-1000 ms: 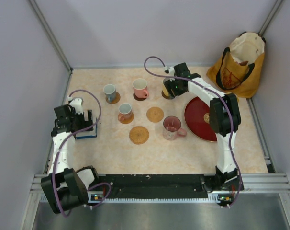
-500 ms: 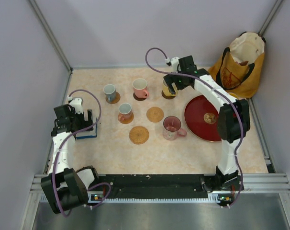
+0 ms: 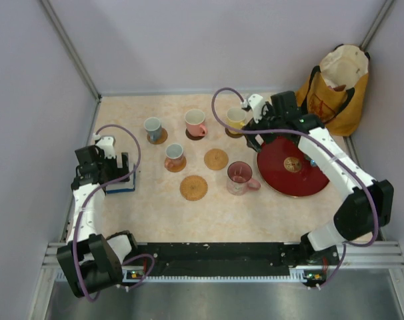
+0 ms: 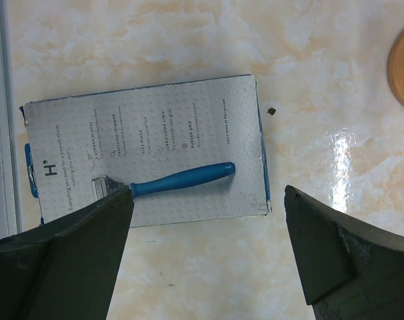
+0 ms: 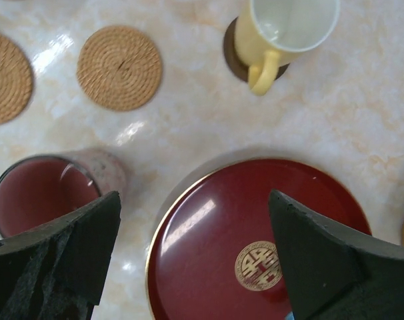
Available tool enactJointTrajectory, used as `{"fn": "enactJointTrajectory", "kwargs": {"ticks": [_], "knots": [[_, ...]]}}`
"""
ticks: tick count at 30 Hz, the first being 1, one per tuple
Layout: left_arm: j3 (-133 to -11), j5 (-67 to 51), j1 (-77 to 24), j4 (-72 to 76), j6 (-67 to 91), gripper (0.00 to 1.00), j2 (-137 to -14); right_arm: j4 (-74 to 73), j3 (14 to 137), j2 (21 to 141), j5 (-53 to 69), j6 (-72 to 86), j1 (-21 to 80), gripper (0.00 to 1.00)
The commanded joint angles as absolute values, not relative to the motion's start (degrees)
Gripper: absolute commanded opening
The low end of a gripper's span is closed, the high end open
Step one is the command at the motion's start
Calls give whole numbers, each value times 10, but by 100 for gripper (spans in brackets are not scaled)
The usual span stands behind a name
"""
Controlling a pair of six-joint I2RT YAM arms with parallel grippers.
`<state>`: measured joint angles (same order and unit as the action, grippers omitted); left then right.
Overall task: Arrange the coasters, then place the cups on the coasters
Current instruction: Place the cup on the coaster, then pick up the cup at the center of the board.
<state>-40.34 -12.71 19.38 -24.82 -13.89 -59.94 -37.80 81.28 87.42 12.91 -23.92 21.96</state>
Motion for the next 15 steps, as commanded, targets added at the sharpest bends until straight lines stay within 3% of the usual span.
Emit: {"fn": "enactJointTrajectory", "kwargs": {"ticks": [1, 8, 15], "knots": [[-407, -133, 197, -229, -140, 99, -598, -423, 757, 787, 201, -305, 218, 90], [-402, -130, 196, -225, -138, 99, -594, -439, 638, 693, 240, -345, 218, 90], [-410, -132, 197, -232, -134, 99, -597, -414, 570, 701, 260, -316, 228, 87]]}}
